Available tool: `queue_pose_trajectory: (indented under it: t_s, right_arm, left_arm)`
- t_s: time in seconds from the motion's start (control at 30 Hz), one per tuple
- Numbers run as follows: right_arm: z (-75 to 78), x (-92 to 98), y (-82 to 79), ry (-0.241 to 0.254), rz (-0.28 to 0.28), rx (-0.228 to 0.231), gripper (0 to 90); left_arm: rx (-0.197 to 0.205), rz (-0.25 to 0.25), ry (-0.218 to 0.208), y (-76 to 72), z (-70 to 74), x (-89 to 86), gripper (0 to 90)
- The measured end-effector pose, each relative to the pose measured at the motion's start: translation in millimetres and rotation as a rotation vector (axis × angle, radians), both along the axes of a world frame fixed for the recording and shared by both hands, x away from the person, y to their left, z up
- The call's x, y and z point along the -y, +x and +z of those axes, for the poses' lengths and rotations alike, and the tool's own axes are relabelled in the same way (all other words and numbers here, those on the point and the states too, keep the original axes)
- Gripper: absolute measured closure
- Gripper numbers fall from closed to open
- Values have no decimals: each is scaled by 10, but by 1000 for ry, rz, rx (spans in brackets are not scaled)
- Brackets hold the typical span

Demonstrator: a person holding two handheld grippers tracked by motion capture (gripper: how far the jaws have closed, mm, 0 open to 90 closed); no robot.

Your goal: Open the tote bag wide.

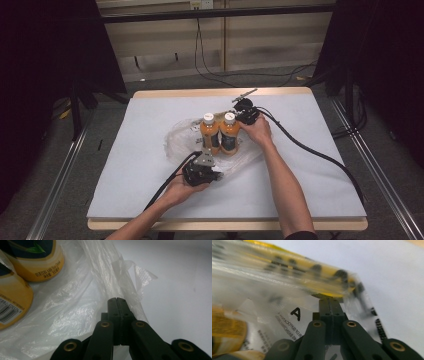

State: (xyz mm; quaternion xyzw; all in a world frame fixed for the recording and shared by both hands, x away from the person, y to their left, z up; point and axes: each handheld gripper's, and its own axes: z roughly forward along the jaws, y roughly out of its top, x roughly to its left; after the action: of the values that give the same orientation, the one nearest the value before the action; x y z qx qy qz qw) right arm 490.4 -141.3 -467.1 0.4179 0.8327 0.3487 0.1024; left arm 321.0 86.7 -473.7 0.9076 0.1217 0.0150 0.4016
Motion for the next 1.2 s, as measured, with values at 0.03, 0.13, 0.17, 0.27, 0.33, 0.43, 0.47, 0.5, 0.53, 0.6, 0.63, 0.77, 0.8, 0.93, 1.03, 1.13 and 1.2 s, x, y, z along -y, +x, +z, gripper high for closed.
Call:
queue_pose_trajectory:
  t_s: [0.03, 0.13, 0.17, 0.27, 0.33, 0.43, 0.47, 0.5, 0.53, 0.6, 0.63, 0.77, 0.8, 0.93, 1.03, 1.13, 1.2]
  right_arm:
    - [0, 0, 0, 0, 0, 0, 900]
    - [110, 68, -80, 54, 20, 27, 900]
    - [141, 78, -101, 50, 22, 31, 900]
    - [232, 121, -162, 70, 37, 58, 900]
    - [263, 145, -192, 72, 41, 60, 900]
    - [300, 190, -249, 96, 53, 81, 900]
    - [315, 200, -276, 96, 54, 91, 900]
    - [329, 211, -298, 97, 55, 94, 900]
    - [341, 226, -318, 104, 57, 100, 900]
    - [371, 265, -365, 110, 55, 114, 900]
    - [383, 280, -381, 109, 51, 117, 900]
    - [420, 342, -455, 119, 55, 138, 900]
    - [443, 388, -523, 114, 58, 155, 900]
    - [479, 468, -647, 124, 53, 172, 809]
    - [498, 539, -756, 129, 53, 207, 673]
    - [520, 613, -866, 150, 33, 236, 488]
    - [546, 665, -954, 158, 18, 263, 370]
  left_arm:
    - [0, 0, 0, 0, 0, 0, 900]
    - [-2, -3, -46, -12, 38, -4, 900]
    - [-3, -6, -50, -10, 41, -4, 900]
    - [-4, 2, -61, -7, 42, -7, 900]
    - [1, 12, -68, 3, 49, -17, 900]
    - [1, 26, -83, 7, 76, -42, 900]
    - [1, 31, -92, 4, 91, -49, 900]
    - [5, 22, -100, 10, 100, -59, 900]
    - [4, 28, -109, 12, 104, -64, 900]
    - [11, 36, -108, 16, 119, -78, 898]
    - [6, 39, -121, 19, 127, -88, 886]
    - [18, 52, -161, 19, 167, -120, 858]
    - [30, 55, -188, 25, 193, -146, 841]
    - [31, 78, -194, 44, 224, -194, 743]
    - [45, 90, -225, 30, 263, -228, 657]
    - [66, 96, -220, 31, 306, -260, 555]
    - [81, 108, -224, 31, 337, -277, 465]
